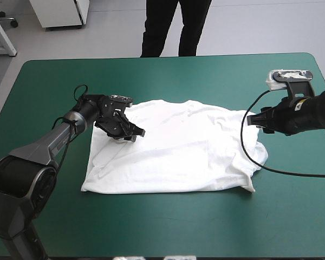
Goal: Fold the cloth
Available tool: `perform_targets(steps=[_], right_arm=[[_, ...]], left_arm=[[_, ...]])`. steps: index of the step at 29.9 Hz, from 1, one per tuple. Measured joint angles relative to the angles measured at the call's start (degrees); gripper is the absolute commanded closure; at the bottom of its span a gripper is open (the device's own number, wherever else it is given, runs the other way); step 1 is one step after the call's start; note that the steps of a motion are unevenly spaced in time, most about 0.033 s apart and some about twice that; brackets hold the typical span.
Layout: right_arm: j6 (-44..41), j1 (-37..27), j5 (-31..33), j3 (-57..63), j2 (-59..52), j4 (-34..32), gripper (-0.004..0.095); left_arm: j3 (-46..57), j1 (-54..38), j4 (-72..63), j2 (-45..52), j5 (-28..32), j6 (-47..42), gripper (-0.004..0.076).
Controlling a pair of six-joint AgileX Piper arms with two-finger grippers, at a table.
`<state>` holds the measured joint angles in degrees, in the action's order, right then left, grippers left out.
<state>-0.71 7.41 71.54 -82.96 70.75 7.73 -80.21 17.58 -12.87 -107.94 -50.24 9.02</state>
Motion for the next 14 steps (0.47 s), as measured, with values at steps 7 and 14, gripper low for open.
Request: perform_targets(steps=[7, 14], right_arm=[[-0.1, 0.0, 0.0, 0.0, 0.0, -0.1, 0.0439], [-4.3, -0.1, 0.0, 0.0, 1.9, -4.8, 0.0439]], left_arm=[[-3.3, 0.0, 0.6, 1.2, -4.5, 0.7, 0.0157], [-10.5, 0.0, 5.1, 8.8, -9.5, 1.0, 0.0235]])
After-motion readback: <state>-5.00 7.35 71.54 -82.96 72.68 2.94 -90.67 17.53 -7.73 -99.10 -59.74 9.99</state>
